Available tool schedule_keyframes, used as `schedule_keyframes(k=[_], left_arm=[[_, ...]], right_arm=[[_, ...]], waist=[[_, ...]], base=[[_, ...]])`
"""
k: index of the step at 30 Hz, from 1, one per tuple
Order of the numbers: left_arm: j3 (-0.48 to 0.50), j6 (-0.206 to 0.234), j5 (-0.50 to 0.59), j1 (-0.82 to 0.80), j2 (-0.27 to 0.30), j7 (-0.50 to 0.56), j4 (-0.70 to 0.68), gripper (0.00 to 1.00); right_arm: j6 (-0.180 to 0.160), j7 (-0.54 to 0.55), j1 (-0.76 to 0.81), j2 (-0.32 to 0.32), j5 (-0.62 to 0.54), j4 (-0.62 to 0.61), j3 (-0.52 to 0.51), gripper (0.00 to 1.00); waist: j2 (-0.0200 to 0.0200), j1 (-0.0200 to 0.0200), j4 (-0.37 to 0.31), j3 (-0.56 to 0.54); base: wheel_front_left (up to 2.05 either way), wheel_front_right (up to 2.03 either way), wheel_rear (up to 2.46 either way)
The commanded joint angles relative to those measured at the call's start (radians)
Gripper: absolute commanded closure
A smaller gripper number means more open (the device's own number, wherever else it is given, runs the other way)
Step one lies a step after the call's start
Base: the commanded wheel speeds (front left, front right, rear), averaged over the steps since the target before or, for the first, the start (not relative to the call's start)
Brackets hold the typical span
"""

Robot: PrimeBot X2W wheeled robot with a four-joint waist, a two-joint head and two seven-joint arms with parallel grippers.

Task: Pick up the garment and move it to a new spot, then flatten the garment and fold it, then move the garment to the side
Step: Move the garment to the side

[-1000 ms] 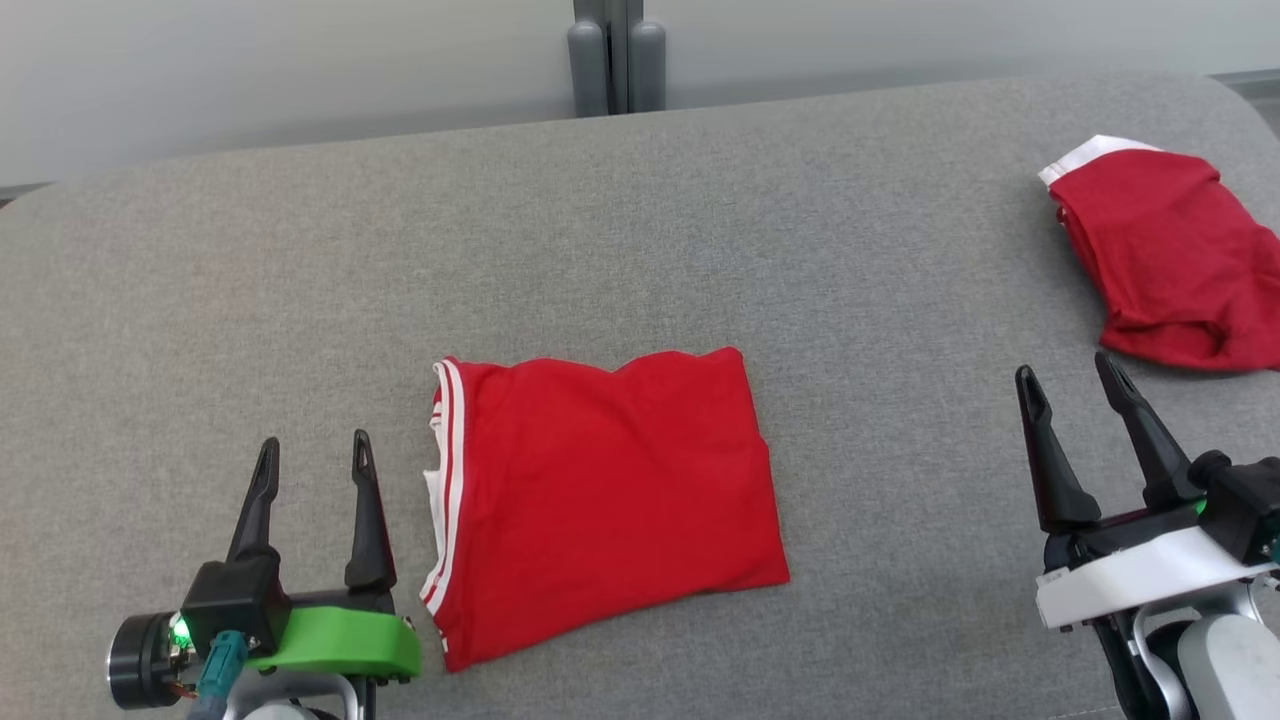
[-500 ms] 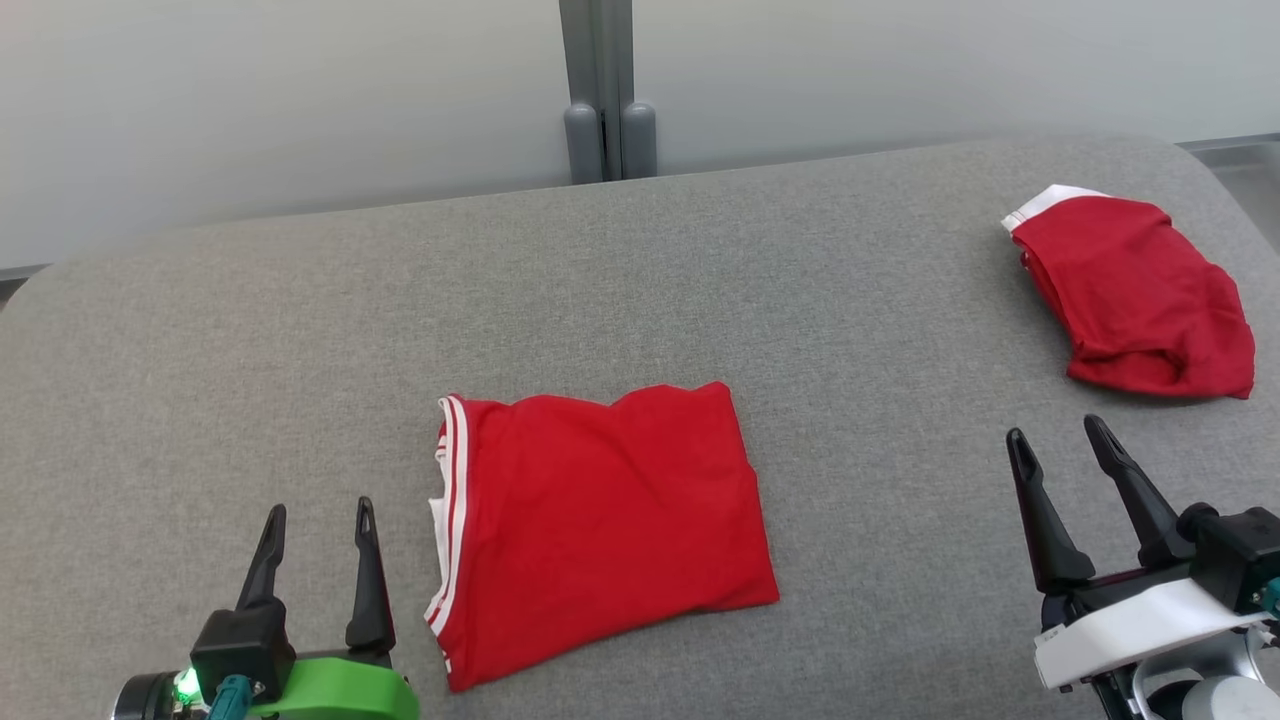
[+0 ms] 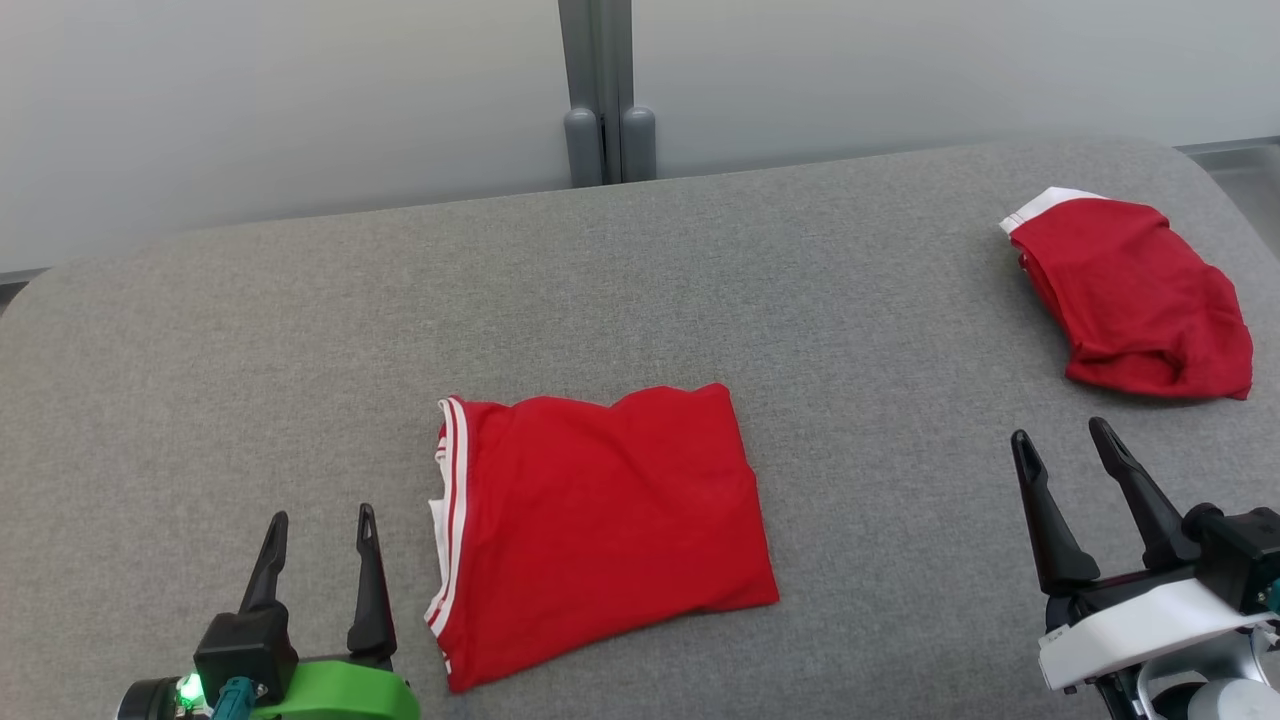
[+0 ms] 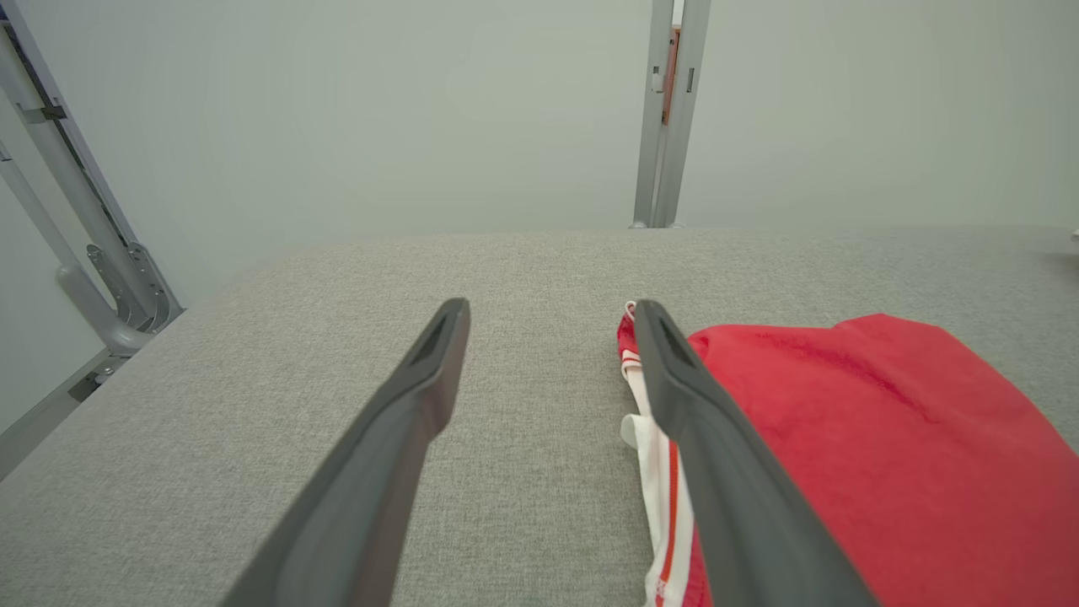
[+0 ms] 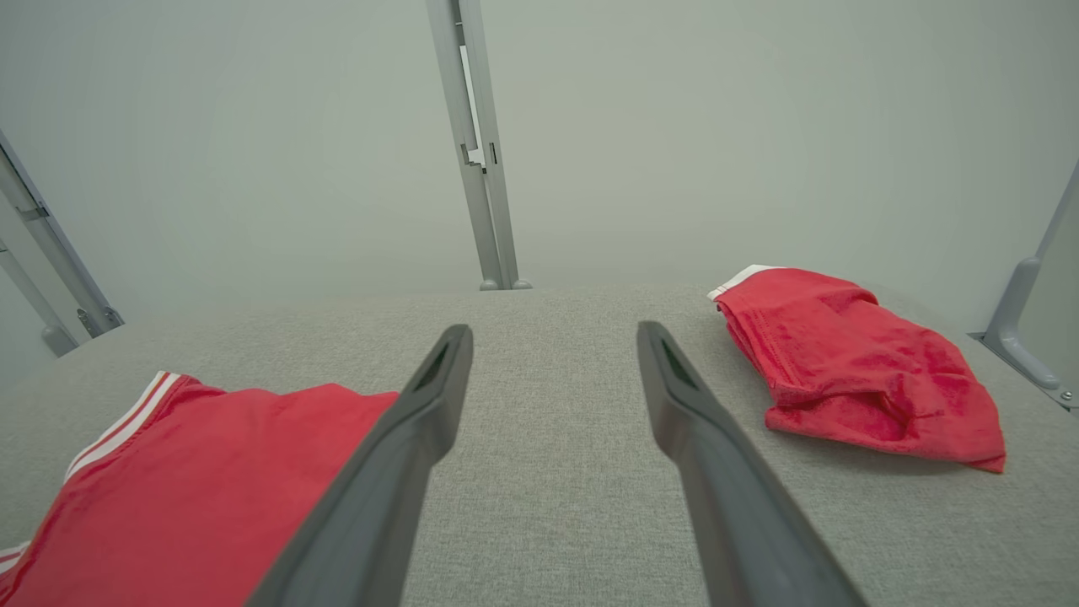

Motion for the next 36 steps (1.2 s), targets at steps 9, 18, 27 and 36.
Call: schedule_keyframes(k=[9,18,27,36], left_arm=[[-0.013,0.005,-0.001,-0.027,0.006,-0.006,-0.002,0.0],[-0.045,-0.011,0.018,-0.141,-0.02,-0.028,-0.031,0.0],[-0.083,-0.027,0.026,-0.271,-0.059,-0.045,-0.017,0.0],[-0.08,-0.027,0.036,-0.297,-0.081,-0.044,-0.027,0.0]], right_arm=[[0.0,0.01,0.011,-0.011,0.011,0.002,-0.013,0.0],[0.0,0.035,-0.07,-0.054,0.04,0.044,0.048,0.0],[0.0,0.026,-0.24,-0.084,0.116,0.235,0.257,0.0],[0.0,0.022,-0.357,-0.089,0.208,0.449,0.422,0.34]], waist=[[0.0,0.0,0.023,0.019],[0.0,0.0,0.115,0.173],[0.0,0.0,0.211,0.306],[0.0,0.0,0.244,0.326]], base=[[0.0,0.0,0.0],[0.0,0.0,0.0],[0.0,0.0,0.0],[0.0,0.0,0.0]])
